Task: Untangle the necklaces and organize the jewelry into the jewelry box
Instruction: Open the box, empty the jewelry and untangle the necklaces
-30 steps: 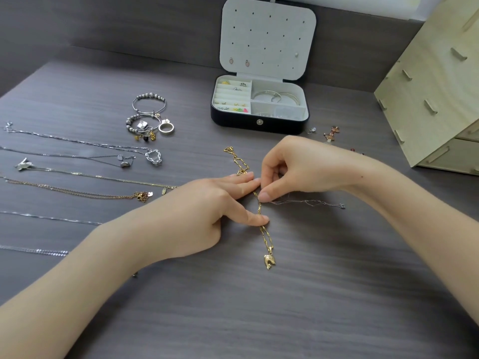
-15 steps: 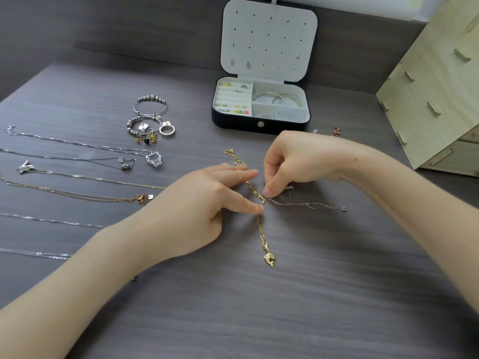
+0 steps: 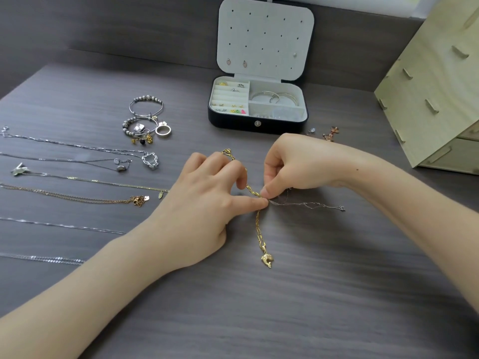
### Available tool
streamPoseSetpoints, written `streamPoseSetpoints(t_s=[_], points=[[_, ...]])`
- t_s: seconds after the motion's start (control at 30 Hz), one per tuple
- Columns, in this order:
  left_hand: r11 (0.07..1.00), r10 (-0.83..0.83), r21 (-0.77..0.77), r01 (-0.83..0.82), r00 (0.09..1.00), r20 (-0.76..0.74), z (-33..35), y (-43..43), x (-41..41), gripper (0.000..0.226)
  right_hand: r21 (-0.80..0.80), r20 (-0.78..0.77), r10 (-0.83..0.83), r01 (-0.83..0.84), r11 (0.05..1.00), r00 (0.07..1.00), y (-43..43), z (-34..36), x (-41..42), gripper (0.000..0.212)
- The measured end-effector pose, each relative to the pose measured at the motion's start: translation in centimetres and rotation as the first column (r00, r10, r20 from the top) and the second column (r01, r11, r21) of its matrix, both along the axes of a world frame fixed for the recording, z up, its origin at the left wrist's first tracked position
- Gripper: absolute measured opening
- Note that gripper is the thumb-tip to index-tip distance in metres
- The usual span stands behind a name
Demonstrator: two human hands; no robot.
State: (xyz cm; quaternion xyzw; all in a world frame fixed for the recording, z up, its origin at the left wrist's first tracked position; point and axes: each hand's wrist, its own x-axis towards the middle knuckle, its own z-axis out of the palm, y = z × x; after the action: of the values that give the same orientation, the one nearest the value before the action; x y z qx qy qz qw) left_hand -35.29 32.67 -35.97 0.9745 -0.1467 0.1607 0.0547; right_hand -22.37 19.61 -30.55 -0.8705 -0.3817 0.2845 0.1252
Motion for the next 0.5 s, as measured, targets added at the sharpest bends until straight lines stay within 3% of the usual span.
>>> streamPoseSetpoints(t_s=[0.5], points=[[0.999, -0.019, -0.040, 0.019, 1.000, -0.001, 0.30, 0.29, 0.21, 0.065, 0.069, 0.047, 0.020, -0.023, 0.997, 0.999, -0.36, -0.47, 0.83, 0.019]])
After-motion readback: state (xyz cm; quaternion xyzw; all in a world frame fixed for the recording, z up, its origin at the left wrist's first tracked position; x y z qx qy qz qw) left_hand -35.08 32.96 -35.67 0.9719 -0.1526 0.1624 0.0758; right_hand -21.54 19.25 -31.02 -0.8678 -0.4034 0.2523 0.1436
